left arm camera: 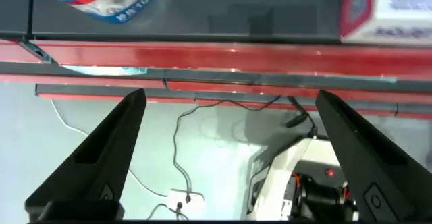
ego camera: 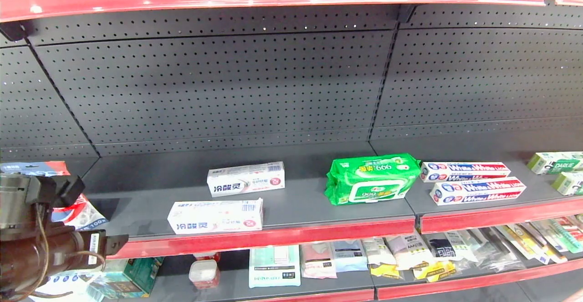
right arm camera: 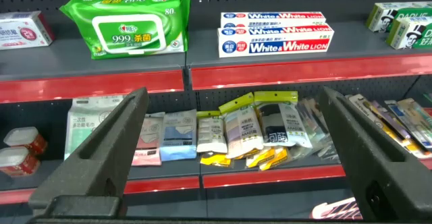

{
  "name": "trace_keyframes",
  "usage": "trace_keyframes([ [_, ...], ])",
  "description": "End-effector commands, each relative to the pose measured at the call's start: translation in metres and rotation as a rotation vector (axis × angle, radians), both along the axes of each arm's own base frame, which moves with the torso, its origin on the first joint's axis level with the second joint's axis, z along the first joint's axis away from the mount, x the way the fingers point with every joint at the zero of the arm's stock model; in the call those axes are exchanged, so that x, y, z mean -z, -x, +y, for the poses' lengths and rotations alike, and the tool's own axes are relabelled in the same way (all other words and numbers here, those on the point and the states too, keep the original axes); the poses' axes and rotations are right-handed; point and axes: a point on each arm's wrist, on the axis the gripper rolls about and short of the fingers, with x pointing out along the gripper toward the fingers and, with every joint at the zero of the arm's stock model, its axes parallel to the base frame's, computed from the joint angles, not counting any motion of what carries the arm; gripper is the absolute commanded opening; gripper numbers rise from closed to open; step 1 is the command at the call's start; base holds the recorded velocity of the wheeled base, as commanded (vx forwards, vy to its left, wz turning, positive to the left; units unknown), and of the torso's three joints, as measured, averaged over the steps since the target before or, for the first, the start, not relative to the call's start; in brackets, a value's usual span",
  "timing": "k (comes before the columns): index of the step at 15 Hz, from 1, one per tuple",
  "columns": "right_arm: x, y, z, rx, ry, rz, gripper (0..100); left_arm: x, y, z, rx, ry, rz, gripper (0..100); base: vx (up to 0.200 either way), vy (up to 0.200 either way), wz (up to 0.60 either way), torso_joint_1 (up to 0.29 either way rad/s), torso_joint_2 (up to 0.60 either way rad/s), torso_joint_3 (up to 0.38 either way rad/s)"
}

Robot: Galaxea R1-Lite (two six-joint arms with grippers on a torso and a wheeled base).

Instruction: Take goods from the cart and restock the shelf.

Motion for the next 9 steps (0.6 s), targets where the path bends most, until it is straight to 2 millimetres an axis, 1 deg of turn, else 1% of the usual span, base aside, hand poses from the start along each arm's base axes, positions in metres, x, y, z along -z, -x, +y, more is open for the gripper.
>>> trace_keyframes([
  [1,0.000,0.000,0.000,0.000,0.000,0.001,100,0.010,-0.011,0.003,-0.021,0.000,0.046,100,0.000,0.000,0.00,0.000,0.00,0.000],
  [6,0.000,0.000,0.000,0.000,0.000,0.001,100,0.018,-0.042,0.002,-0.025,0.011,-0.005,100,0.000,0.000,0.00,0.000,0.00,0.000],
  [9,0.000,0.000,0.000,0.001,0.000,0.001,100,0.022,-0.047,0.000,-0.018,0.011,0.010,100,0.000,0.000,0.00,0.000,0.00,0.000],
])
